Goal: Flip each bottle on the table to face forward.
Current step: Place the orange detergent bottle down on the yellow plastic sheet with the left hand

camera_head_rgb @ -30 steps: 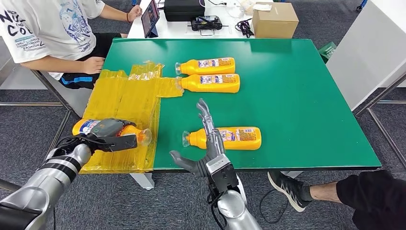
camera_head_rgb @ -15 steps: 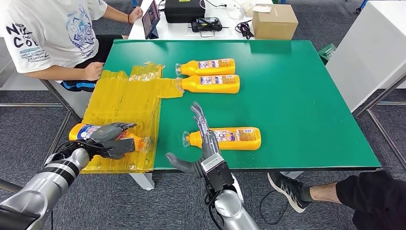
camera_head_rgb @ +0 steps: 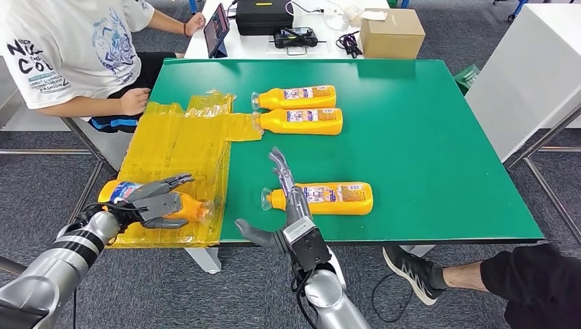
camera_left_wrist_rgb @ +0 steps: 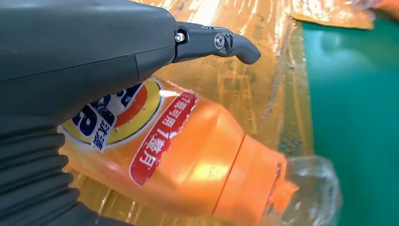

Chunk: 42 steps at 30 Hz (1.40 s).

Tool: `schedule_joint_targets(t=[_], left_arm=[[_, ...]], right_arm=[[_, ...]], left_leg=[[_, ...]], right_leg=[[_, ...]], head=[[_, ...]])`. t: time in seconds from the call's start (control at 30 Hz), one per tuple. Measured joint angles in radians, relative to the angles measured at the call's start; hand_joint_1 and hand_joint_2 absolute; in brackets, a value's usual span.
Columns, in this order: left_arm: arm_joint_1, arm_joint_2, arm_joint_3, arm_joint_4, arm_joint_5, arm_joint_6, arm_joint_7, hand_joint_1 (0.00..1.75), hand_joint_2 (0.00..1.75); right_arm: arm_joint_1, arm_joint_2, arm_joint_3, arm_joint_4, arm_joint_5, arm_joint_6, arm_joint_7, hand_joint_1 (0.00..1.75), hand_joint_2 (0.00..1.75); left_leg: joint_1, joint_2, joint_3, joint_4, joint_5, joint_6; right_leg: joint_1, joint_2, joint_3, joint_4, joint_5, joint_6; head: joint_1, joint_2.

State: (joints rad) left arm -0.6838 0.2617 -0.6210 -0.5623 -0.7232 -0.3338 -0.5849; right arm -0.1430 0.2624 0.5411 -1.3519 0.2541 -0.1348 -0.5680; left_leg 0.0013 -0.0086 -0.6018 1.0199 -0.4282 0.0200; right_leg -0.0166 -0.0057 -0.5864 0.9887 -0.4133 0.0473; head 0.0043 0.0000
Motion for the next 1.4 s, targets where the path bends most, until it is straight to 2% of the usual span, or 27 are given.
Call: schedule_joint_targets(t=[0.33, 0.4, 0.47, 0.5, 0.57, 0.7, 0.73, 0.8, 0.9, 1.03, 1.27, 1.33, 1.4], left_arm=[[0.043, 0.014, 0.017, -0.060, 0.066, -0.020, -0.018, 0.00, 0.00], [0.049, 0.015, 0.020, -0.067, 0.072, -0.007, -0.019, 0.00, 0.00], [0.064, 0.006, 0.031, -0.079, 0.077, 0.048, -0.023, 0.00, 0.00], [0.075, -0.006, 0.042, -0.087, 0.070, 0.105, -0.022, 0.00, 0.00], [0.106, -0.049, 0.073, -0.109, 0.023, 0.291, 0.001, 0.00, 0.00], [0.170, -0.167, 0.162, -0.204, -0.209, 0.833, 0.066, 0.00, 0.00], [0.185, -0.193, 0.195, -0.246, -0.285, 0.934, 0.067, 0.00, 0.00], [0.212, -0.249, 0.282, -0.350, -0.438, 1.026, 0.029, 0.00, 0.00], [0.245, -0.335, 0.436, -0.515, -0.547, 1.036, -0.076, 0.00, 0.00], [0.273, -0.417, 0.561, -0.703, -0.540, 1.036, -0.107, 0.00, 0.00], [0.297, -0.477, 0.625, -0.828, -0.481, 1.035, -0.111, 0.00, 0.00], [0.297, -0.482, 0.623, -0.814, -0.355, 1.024, -0.109, 0.00, 0.00], [0.300, -0.483, 0.604, -0.772, -0.125, 0.969, -0.088, 0.00, 0.00]], right_arm=[[-0.006, 0.005, 0.001, 0.017, -0.002, 0.001, 0.000, 0.00, 1.75], [-0.006, 0.005, 0.001, 0.018, -0.002, 0.001, 0.000, 0.00, 1.75], [-0.006, 0.005, 0.001, 0.018, -0.002, -0.001, 0.001, 0.00, 1.75], [-0.005, 0.005, 0.001, 0.018, -0.001, -0.004, 0.002, 0.00, 1.75], [-0.003, 0.005, 0.000, 0.018, 0.006, -0.012, 0.008, 0.00, 1.75], [0.006, 0.006, 0.001, 0.018, 0.023, -0.019, 0.020, 0.00, 1.75], [0.007, 0.006, 0.004, 0.018, 0.026, -0.019, 0.022, 0.00, 1.75], [0.008, 0.007, 0.011, 0.018, 0.030, -0.019, 0.025, 0.00, 1.75], [0.008, 0.007, 0.023, 0.022, 0.032, -0.022, 0.030, 0.00, 1.75], [0.008, 0.006, 0.031, 0.034, 0.031, -0.031, 0.032, 0.00, 1.75], [0.009, 0.002, 0.038, 0.047, 0.035, -0.043, 0.032, 0.00, 1.75], [0.010, 0.000, 0.039, 0.048, 0.050, -0.063, 0.038, 0.00, 1.75], [0.014, -0.009, 0.039, 0.044, 0.089, -0.095, 0.059, 0.00, 1.75]], left_leg=[[0.000, -0.001, -0.001, 0.000, 0.000, 0.000], [0.000, 0.000, 0.000, 0.000, 0.000, 0.000], [0.000, 0.000, 0.000, 0.000, 0.000, 0.000], [0.000, 0.000, 0.000, 0.000, 0.000, 0.000], [0.000, -0.001, -0.002, 0.001, 0.000, 0.000], [-0.001, -0.001, -0.008, 0.001, 0.001, 0.001], [-0.001, 0.000, -0.008, 0.001, 0.001, 0.001], [-0.001, 0.000, -0.009, 0.001, 0.000, 0.001], [-0.001, 0.001, -0.012, 0.001, 0.000, 0.001], [0.000, 0.001, -0.013, 0.001, 0.000, 0.000], [0.000, 0.000, -0.013, 0.001, 0.000, 0.000], [0.000, 0.000, -0.013, 0.001, 0.000, 0.000], [0.000, 0.000, -0.012, 0.001, 0.000, 0.000]], right_leg=[[0.000, 0.000, 0.000, 0.000, 0.000, 0.000], [0.000, 0.000, -0.001, 0.000, 0.000, 0.000], [0.000, 0.000, -0.001, 0.000, 0.000, 0.000], [0.000, 0.000, -0.002, 0.000, 0.000, 0.000], [0.000, 0.000, -0.004, 0.000, 0.000, 0.000], [0.000, 0.000, -0.007, 0.000, 0.001, 0.001], [-0.001, 0.000, -0.008, -0.001, 0.001, 0.001], [-0.001, 0.000, -0.009, -0.001, 0.001, 0.001], [-0.001, 0.000, -0.012, -0.001, 0.001, 0.001], [0.000, 0.000, -0.013, -0.001, 0.001, 0.001], [0.001, 0.000, -0.013, -0.001, 0.001, 0.001], [0.000, 0.000, -0.013, -0.001, 0.001, 0.001], [0.000, 0.000, -0.013, -0.001, 0.001, 0.001]], head=[[0.000, 0.000], [0.000, 0.000], [0.000, 0.000], [0.000, 0.000], [0.000, 0.000], [0.001, 0.000], [0.000, 0.000], [0.000, 0.000], [0.000, 0.000], [0.000, 0.000], [0.000, 0.000], [0.000, 0.000], [0.000, 0.000]])
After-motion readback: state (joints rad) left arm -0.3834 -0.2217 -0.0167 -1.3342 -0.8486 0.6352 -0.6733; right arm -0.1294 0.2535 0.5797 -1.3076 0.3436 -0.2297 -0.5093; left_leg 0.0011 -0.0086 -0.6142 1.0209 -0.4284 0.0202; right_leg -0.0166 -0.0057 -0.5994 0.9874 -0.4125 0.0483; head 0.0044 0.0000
